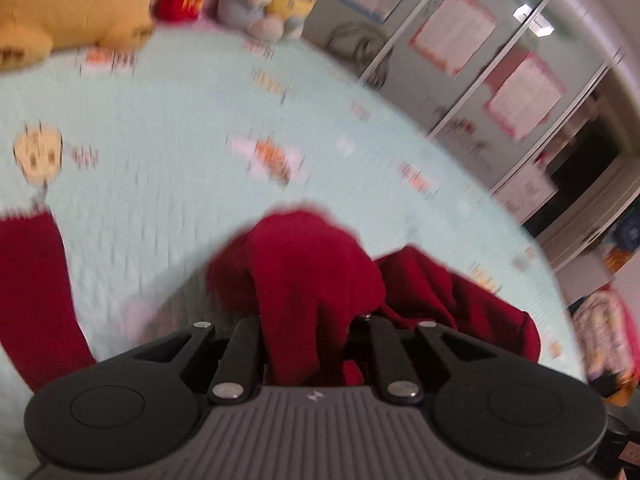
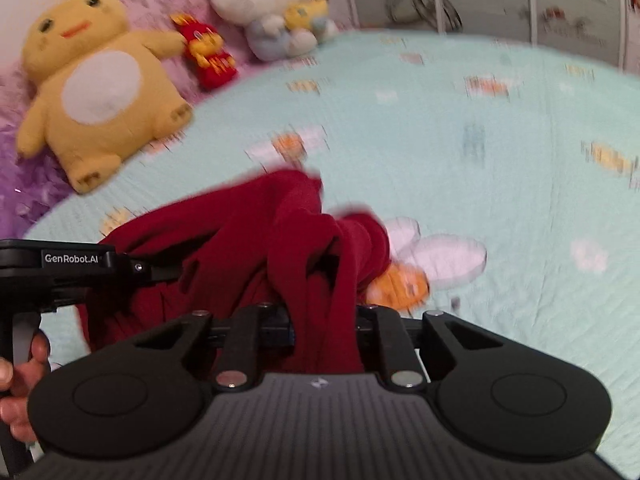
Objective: Fold clothes
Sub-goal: 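Lift the dark-red sweater with both grippers and shake it out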
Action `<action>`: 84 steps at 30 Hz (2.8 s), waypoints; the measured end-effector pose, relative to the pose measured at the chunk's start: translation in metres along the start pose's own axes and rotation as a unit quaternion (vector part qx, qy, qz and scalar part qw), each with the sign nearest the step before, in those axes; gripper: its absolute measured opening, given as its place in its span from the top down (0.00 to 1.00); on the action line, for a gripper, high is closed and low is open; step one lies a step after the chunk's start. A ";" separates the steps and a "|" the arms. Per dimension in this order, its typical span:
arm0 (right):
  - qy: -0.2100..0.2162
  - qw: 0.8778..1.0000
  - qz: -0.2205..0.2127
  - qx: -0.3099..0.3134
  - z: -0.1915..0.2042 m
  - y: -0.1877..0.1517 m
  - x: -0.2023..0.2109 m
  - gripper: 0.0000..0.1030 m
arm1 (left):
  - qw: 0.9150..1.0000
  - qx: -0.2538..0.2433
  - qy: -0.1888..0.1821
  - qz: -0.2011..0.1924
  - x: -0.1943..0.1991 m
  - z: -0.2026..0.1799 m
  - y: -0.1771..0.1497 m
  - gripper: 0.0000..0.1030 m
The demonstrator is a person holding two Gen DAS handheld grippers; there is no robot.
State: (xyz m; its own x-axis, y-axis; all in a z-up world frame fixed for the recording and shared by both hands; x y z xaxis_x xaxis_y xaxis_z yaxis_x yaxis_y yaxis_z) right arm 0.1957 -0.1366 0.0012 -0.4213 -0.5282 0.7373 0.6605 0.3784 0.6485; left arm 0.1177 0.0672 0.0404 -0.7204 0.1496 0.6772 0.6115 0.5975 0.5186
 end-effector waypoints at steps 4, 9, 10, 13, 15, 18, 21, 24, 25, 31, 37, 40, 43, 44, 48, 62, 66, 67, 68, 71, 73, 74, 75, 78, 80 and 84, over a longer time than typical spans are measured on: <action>0.003 0.998 -0.065 0.019 0.030 0.043 0.078 0.84 | 0.996 -0.044 -0.038 -0.065 0.092 -0.033 0.040 0.87; 0.005 0.985 -0.169 0.043 0.077 0.103 0.205 0.84 | 0.981 -0.099 -0.086 -0.145 0.210 -0.074 0.089 0.86; 0.006 0.980 -0.193 0.048 0.087 0.113 0.233 0.84 | 0.976 -0.109 -0.095 -0.161 0.233 -0.083 0.099 0.86; -0.007 0.961 -0.263 0.088 0.120 0.138 0.313 0.84 | 0.961 -0.146 -0.103 -0.212 0.301 -0.118 0.112 0.86; -0.024 0.947 -0.299 0.115 0.141 0.149 0.361 0.84 | 0.953 -0.160 -0.107 -0.233 0.339 -0.137 0.118 0.85; -0.044 0.929 -0.338 0.144 0.165 0.157 0.430 0.84 | 0.945 -0.185 -0.111 -0.247 0.381 -0.161 0.119 0.84; -0.084 0.918 -0.348 0.168 0.183 0.160 0.474 0.84 | 0.938 -0.209 -0.112 -0.252 0.411 -0.180 0.112 0.84; -0.101 0.917 -0.344 0.174 0.189 0.157 0.509 0.84 | 0.934 -0.238 -0.101 -0.246 0.420 -0.196 0.099 0.84; -0.103 0.918 -0.342 0.171 0.189 0.154 0.514 0.84 | 0.932 -0.246 -0.103 -0.244 0.423 -0.200 0.093 0.84; -0.115 0.925 -0.325 0.160 0.169 0.123 0.541 0.84 | 0.930 -0.260 -0.147 -0.213 0.437 -0.218 0.052 0.84; -0.150 0.928 -0.312 0.139 0.121 0.074 0.561 0.84 | 0.923 -0.300 -0.157 -0.184 0.402 -0.260 0.017 0.84; -0.171 0.924 -0.317 0.129 0.097 0.062 0.564 0.84 | 0.921 -0.308 -0.158 -0.178 0.384 -0.277 0.008 0.84; -0.199 0.915 -0.329 0.120 0.073 0.055 0.566 0.84 | 0.916 -0.316 -0.165 -0.185 0.370 -0.298 0.003 0.84; -0.208 0.911 -0.336 0.121 0.067 0.053 0.568 0.84 | 0.912 -0.319 -0.171 -0.193 0.369 -0.304 0.002 0.84; -0.223 0.891 -0.376 0.119 0.047 0.042 0.586 0.84 | 0.897 -0.329 -0.193 -0.224 0.365 -0.330 -0.002 0.84; -0.202 0.928 -0.309 0.045 -0.083 -0.018 0.525 0.83 | 0.893 -0.403 -0.165 -0.117 0.205 -0.356 -0.080 0.83; -0.189 0.958 -0.215 -0.001 -0.129 -0.064 0.445 0.83 | 0.911 -0.387 -0.142 -0.009 0.093 -0.321 -0.129 0.83; -0.185 0.964 -0.192 -0.015 -0.140 -0.078 0.425 0.83 | 0.913 -0.384 -0.137 0.017 0.067 -0.311 -0.141 0.83; -0.180 0.969 -0.168 -0.030 -0.150 -0.093 0.405 0.83 | 0.916 -0.376 -0.131 0.045 0.040 -0.299 -0.158 0.83; -0.166 0.978 -0.103 -0.078 -0.177 -0.144 0.351 0.83 | 0.924 -0.344 -0.114 0.120 -0.029 -0.268 -0.199 0.83; -0.157 0.978 -0.067 -0.116 -0.195 -0.179 0.320 0.83 | 0.924 -0.338 -0.101 0.150 -0.060 -0.253 -0.225 0.83; -0.151 0.978 -0.055 -0.135 -0.202 -0.196 0.307 0.82 | 0.923 -0.339 -0.093 0.160 -0.072 -0.247 -0.239 0.83; -0.145 0.976 -0.046 -0.153 -0.208 -0.213 0.298 0.82 | 0.921 -0.341 -0.089 0.166 -0.078 -0.241 -0.251 0.83; -0.130 0.971 -0.024 -0.202 -0.216 -0.262 0.277 0.77 | 0.916 -0.340 -0.087 0.195 -0.097 -0.229 -0.273 0.83; -0.124 0.970 -0.020 -0.206 -0.216 -0.289 0.273 0.76 | 0.909 -0.353 -0.083 0.203 -0.097 -0.221 -0.293 0.83; -0.115 0.971 -0.021 -0.208 -0.207 -0.326 0.273 0.71 | 0.909 -0.348 -0.088 0.212 -0.094 -0.210 -0.310 0.83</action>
State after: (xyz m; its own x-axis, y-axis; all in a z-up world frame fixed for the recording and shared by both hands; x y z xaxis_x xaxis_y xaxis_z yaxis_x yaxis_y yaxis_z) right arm -0.0062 -0.5620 -0.0481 -0.5493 -0.3346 0.7657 0.8136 -0.0049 0.5814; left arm 0.0648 -0.2977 -0.0743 -0.3757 0.4108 0.8307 0.8611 -0.1766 0.4768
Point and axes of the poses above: each gripper's, at about its wrist camera, not at the fingertips, and x roughly against the way its jaws point, z to its left, y to its top, the point moved 5 cm from there along -x, roughly the way its jaws point, and after that the axes turned 10 degrees about z, right-handed, at the moved point
